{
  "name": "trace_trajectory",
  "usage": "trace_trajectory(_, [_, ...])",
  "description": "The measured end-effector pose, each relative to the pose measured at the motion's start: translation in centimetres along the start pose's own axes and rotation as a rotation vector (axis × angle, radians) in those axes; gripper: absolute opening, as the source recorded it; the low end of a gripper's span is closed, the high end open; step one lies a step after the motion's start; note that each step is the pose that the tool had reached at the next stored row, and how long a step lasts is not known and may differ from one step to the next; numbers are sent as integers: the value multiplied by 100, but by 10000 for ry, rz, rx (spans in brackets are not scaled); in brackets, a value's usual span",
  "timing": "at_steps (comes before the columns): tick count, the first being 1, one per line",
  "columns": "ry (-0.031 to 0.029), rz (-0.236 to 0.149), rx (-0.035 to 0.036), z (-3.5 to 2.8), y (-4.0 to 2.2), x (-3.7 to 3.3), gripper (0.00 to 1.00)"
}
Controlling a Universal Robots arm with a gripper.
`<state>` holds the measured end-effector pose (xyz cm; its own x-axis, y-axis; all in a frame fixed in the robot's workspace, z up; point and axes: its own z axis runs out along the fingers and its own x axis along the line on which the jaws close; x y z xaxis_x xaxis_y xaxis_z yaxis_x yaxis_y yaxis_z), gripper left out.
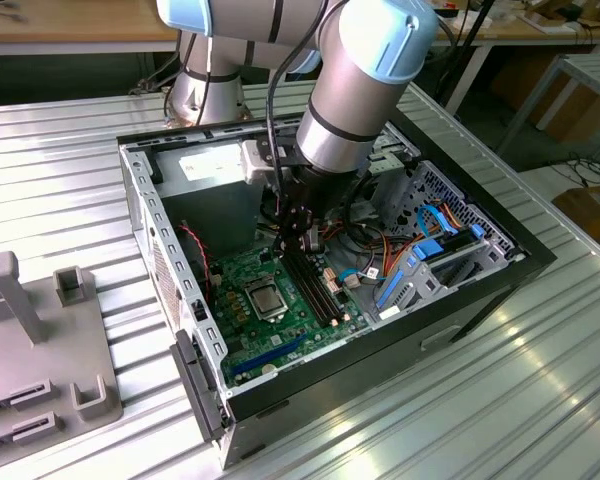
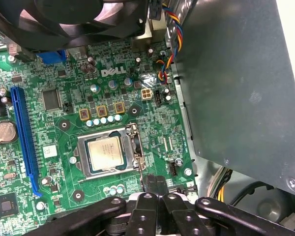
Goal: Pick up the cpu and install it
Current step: 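Install the first cpu locking lever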
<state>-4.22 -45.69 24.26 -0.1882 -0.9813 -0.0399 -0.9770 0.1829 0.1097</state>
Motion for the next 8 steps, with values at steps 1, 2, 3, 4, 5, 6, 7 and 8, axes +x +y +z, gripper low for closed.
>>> trace_trajectory(1, [0, 0, 0, 0, 0, 0, 11])
trace_trajectory(2, [0, -1, 0, 0, 0, 0, 11])
trace_trajectory(3, [0, -3, 0, 0, 0, 0, 11])
trace_trajectory(4, [0, -4, 0, 0, 0, 0, 11])
trace_trajectory(5, [0, -4, 0, 0, 0, 0, 11])
trace_trajectory(6, [1, -4, 0, 0, 0, 0, 11])
trace_trajectory(7, [0, -4, 0, 0, 0, 0, 11])
trace_trajectory(8, [1, -4, 0, 0, 0, 0, 11])
